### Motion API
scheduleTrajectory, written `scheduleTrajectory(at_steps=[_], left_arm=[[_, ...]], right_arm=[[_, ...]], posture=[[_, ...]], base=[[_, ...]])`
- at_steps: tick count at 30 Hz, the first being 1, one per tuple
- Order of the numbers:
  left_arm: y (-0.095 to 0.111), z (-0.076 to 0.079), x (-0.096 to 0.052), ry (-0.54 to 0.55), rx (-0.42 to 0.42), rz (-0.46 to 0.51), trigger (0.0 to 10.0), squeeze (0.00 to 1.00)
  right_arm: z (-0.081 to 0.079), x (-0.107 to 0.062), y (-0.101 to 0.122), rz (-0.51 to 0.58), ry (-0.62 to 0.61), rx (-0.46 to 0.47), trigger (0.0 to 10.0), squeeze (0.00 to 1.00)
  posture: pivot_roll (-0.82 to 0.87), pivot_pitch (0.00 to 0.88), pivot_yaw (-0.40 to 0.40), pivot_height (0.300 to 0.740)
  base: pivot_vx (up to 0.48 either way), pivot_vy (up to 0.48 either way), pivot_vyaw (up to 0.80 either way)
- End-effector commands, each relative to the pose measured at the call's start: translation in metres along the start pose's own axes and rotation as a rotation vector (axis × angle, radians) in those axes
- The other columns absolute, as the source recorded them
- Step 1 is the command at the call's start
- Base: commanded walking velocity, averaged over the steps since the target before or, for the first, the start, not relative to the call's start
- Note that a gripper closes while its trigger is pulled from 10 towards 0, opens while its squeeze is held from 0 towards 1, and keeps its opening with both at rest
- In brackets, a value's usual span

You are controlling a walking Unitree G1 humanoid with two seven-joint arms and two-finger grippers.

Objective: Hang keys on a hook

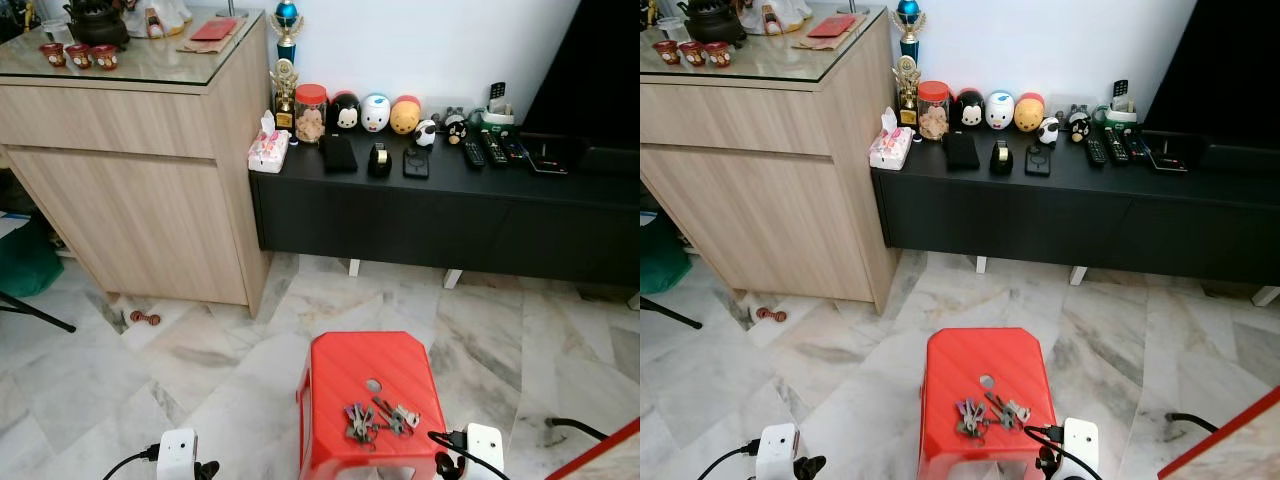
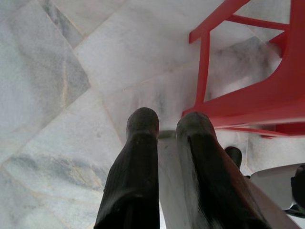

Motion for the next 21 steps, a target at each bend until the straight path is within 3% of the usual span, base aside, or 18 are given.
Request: scheduleTrajectory(at_steps=[1,13,16,18,21], left_arm=[[-0.008,-0.001,-0.002,0.008,-0.008,-0.020,10.0,0.00],[0.005,0.000,0.001,0.008,0.001,0.027,10.0,0.00],[0.018,0.000,0.002,0.013,0.001,0.074,10.0,0.00],[0.052,0.000,0.004,0.014,0.000,0.198,10.0,0.00],[0.071,0.000,0.003,0.012,0.004,0.268,10.0,0.00]], right_arm=[[0.001,-0.001,-0.003,-0.007,0.000,-0.015,10.0,0.00],[-0.003,0.000,0.001,-0.001,0.012,-0.022,10.0,0.00],[-0.004,0.001,0.001,0.001,0.017,-0.028,10.0,0.00],[-0.005,0.001,0.007,0.025,0.024,-0.025,10.0,0.00],[-0.006,0.002,0.013,0.042,0.032,-0.037,10.0,0.00]], posture=[[0.16,0.051,-0.065,0.662],[0.16,0.052,-0.064,0.639],[0.15,0.053,-0.064,0.639],[0.16,0.055,-0.065,0.639],[0.16,0.055,-0.064,0.639]], base=[[0.000,0.000,0.00],[0.000,0.000,0.00],[0.000,0.000,0.00],[0.000,0.000,0.00],[0.000,0.000,0.00]])
Point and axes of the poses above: a point about 5 cm out from each wrist's last joint towards the gripper, its own x axis pointing out of the wrist towards the gripper, its own y axis along the axis of the wrist's last joint, z = x × y, the point moved 5 cm from there along x, pointing out of the wrist towards the gripper, and after that the axes turned 7 degrees about -x, right-handed, at the moved point
